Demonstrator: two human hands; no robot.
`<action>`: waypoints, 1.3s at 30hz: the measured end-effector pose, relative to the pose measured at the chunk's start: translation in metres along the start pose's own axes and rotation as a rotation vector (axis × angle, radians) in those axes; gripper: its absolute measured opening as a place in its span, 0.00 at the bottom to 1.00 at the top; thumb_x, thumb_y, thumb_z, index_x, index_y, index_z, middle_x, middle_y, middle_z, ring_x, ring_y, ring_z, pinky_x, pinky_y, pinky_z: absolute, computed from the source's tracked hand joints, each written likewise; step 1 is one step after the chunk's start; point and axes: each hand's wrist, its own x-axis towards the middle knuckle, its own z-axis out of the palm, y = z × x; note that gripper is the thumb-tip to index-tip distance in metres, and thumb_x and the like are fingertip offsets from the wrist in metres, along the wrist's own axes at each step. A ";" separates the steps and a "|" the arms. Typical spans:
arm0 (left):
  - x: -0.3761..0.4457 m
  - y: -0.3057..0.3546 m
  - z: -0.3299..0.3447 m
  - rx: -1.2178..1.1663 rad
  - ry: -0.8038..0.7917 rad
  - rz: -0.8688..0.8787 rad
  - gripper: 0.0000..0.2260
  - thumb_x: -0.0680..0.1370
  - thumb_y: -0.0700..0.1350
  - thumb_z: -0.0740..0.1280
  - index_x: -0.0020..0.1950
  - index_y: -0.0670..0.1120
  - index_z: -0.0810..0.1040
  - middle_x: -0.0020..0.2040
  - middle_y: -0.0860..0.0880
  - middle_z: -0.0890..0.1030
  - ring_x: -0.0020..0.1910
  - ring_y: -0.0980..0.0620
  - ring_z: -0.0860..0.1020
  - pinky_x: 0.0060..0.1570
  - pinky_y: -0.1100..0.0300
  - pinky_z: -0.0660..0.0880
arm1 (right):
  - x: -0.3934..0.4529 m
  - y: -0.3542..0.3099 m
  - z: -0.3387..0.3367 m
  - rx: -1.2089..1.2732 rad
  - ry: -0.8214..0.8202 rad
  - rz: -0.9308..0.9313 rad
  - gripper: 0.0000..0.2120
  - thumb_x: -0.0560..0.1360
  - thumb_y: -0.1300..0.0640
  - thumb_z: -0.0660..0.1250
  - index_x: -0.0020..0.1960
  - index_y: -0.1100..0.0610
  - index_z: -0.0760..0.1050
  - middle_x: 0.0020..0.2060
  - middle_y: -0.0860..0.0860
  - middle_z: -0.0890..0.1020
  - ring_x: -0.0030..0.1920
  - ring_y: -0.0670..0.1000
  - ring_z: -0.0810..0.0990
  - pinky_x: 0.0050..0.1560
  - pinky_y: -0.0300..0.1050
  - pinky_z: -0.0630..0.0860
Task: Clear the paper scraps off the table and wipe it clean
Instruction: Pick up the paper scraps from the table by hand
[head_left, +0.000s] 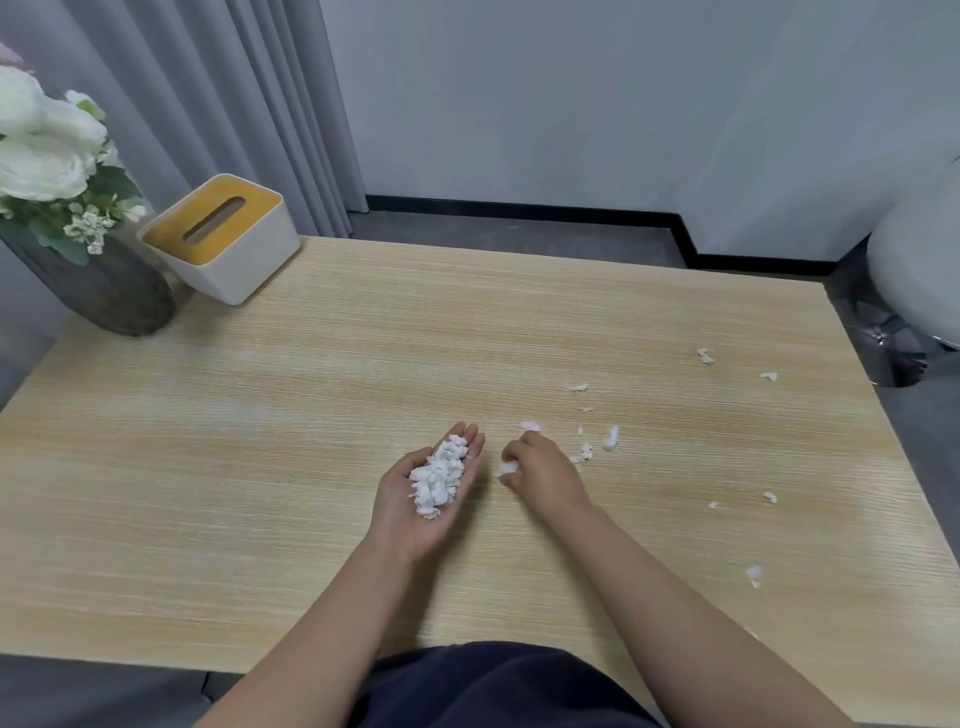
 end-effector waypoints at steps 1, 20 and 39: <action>-0.001 0.000 0.000 -0.008 -0.004 -0.001 0.32 0.56 0.24 0.74 0.60 0.31 0.76 0.63 0.37 0.76 0.60 0.36 0.76 0.58 0.43 0.72 | -0.001 0.000 0.002 -0.004 0.024 -0.006 0.10 0.75 0.57 0.66 0.56 0.58 0.76 0.52 0.53 0.76 0.55 0.52 0.74 0.50 0.44 0.70; -0.002 -0.006 0.004 -0.016 0.113 0.001 0.10 0.67 0.32 0.66 0.47 0.30 0.79 0.48 0.37 0.82 0.44 0.41 0.83 0.48 0.46 0.79 | -0.030 -0.063 -0.058 0.337 0.210 -0.286 0.04 0.74 0.57 0.67 0.48 0.53 0.80 0.42 0.45 0.81 0.47 0.45 0.75 0.51 0.41 0.72; -0.001 -0.003 -0.001 0.007 0.055 0.017 0.32 0.54 0.24 0.74 0.58 0.31 0.77 0.61 0.37 0.77 0.59 0.37 0.77 0.56 0.45 0.74 | -0.013 -0.014 -0.062 0.487 0.285 -0.061 0.08 0.74 0.57 0.69 0.54 0.54 0.80 0.47 0.46 0.79 0.43 0.42 0.76 0.47 0.34 0.70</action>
